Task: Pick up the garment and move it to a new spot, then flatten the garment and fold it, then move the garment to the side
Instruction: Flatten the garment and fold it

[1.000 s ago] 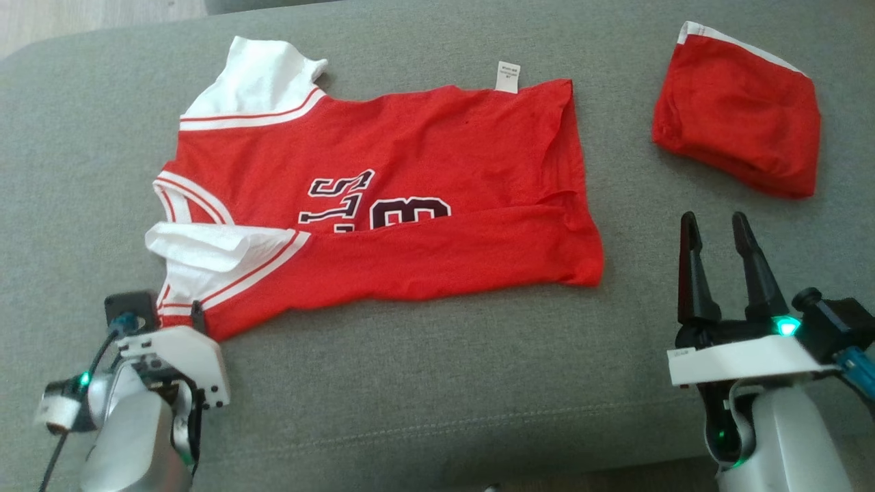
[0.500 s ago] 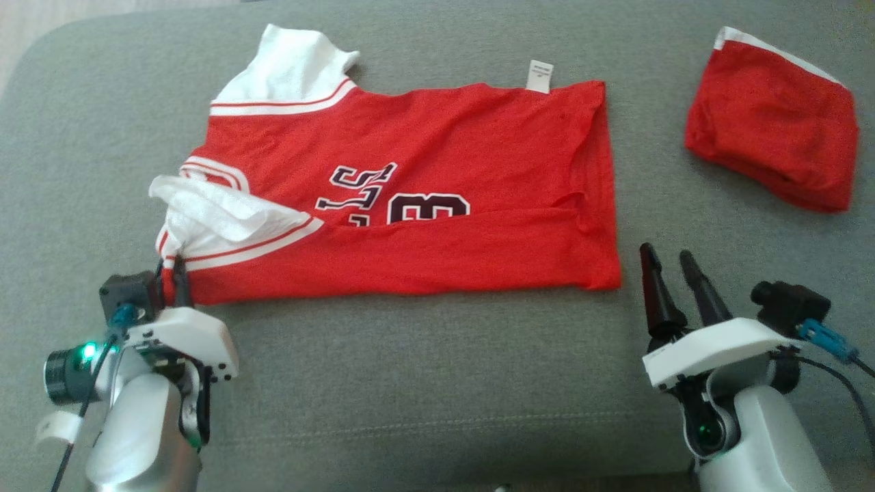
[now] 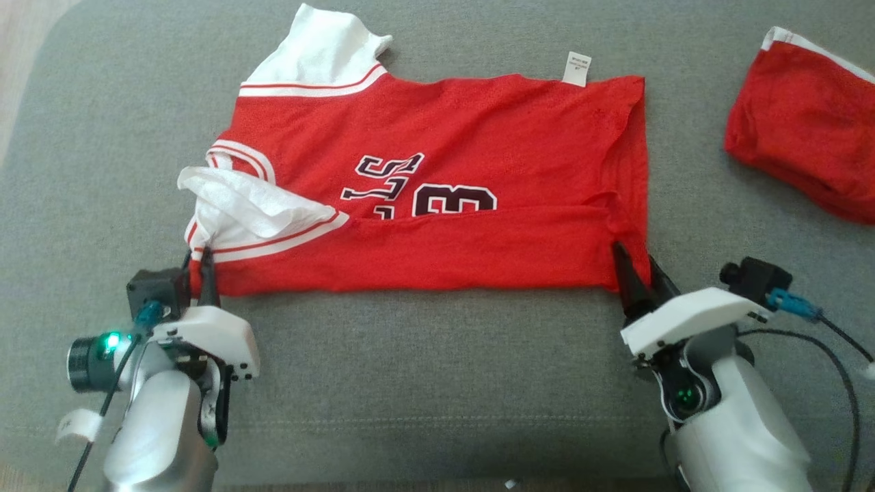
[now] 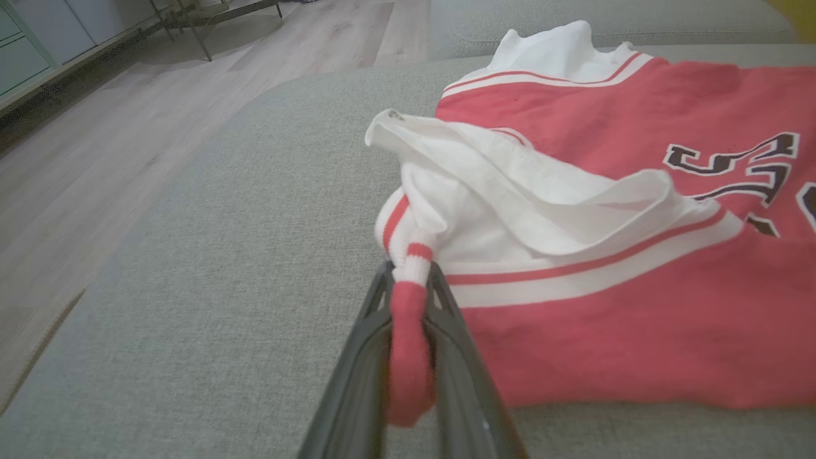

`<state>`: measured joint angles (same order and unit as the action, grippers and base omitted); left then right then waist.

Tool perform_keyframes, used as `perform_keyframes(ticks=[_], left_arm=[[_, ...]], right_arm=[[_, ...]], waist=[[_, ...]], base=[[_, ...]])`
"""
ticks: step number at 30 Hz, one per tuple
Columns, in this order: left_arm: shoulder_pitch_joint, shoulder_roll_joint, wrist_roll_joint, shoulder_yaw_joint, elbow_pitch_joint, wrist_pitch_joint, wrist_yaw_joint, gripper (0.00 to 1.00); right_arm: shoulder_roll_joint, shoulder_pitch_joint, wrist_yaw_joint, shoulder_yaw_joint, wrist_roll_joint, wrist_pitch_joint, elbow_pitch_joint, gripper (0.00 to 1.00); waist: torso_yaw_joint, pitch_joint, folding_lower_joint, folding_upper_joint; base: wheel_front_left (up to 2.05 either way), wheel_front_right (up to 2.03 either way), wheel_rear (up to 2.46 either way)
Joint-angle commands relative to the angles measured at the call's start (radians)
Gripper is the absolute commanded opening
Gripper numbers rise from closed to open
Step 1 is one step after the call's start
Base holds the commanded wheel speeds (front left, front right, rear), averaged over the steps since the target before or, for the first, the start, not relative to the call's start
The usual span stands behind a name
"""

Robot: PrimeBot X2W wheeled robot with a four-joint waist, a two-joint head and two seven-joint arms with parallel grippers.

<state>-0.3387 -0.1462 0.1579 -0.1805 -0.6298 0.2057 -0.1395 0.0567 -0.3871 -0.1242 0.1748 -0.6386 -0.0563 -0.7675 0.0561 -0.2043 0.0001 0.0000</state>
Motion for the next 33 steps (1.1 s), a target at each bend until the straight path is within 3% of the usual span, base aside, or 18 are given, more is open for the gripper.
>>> perform_keyframes(ticks=[1, 5, 6, 7, 8, 20, 33], left_arm=[[-0.031, -0.025, -0.012, 0.031, 0.033, 0.011, -0.001, 0.0], [-0.03, -0.027, -0.011, 0.026, 0.036, 0.006, -0.004, 0.0], [-0.03, -0.028, -0.01, 0.024, 0.037, 0.005, -0.005, 0.0], [-0.03, -0.028, -0.01, 0.023, 0.038, 0.003, -0.005, 0.0], [-0.03, -0.028, -0.01, 0.021, 0.038, 0.002, -0.006, 0.0], [0.013, -0.038, -0.001, -0.006, 0.022, -0.009, 0.01, 0.0], [0.128, -0.067, 0.009, -0.05, 0.066, -0.072, 0.054, 0.0]], right_arm=[[-0.006, -0.025, -0.007, 0.035, -0.015, 0.0, 0.01, 1.0], [-0.006, -0.051, -0.007, 0.073, -0.061, -0.002, -0.023, 1.0], [-0.006, -0.057, -0.007, 0.082, -0.067, -0.003, -0.03, 0.74], [-0.006, -0.062, -0.007, 0.089, -0.071, 0.0, -0.037, 0.34], [-0.006, -0.067, -0.007, 0.094, -0.071, 0.005, -0.045, 0.0], [0.036, -0.055, -0.007, 0.109, -0.072, 0.024, -0.085, 0.0], [0.147, 0.056, -0.007, 0.16, -0.12, -0.164, -0.013, 0.0]], waist=[[0.002, -0.002, -0.0001, 0.0], [0.007, -0.003, -0.0001, 0.0], [0.008, -0.004, -0.0001, 0.0], [0.009, -0.004, -0.0001, 0.0], [0.009, -0.004, -0.0001, 0.0], [0.005, 0.067, -0.0001, 0.0], [-0.007, 0.158, -0.0001, 0.0]], base=[[0.0, 0.0, 0.0], [0.0, 0.0, 0.0], [0.0, 0.0, 0.0], [0.0, 0.0, 0.0], [0.0, 0.0, 0.0], [0.0, 0.0, 0.0], [0.0, 0.0, 0.0]])
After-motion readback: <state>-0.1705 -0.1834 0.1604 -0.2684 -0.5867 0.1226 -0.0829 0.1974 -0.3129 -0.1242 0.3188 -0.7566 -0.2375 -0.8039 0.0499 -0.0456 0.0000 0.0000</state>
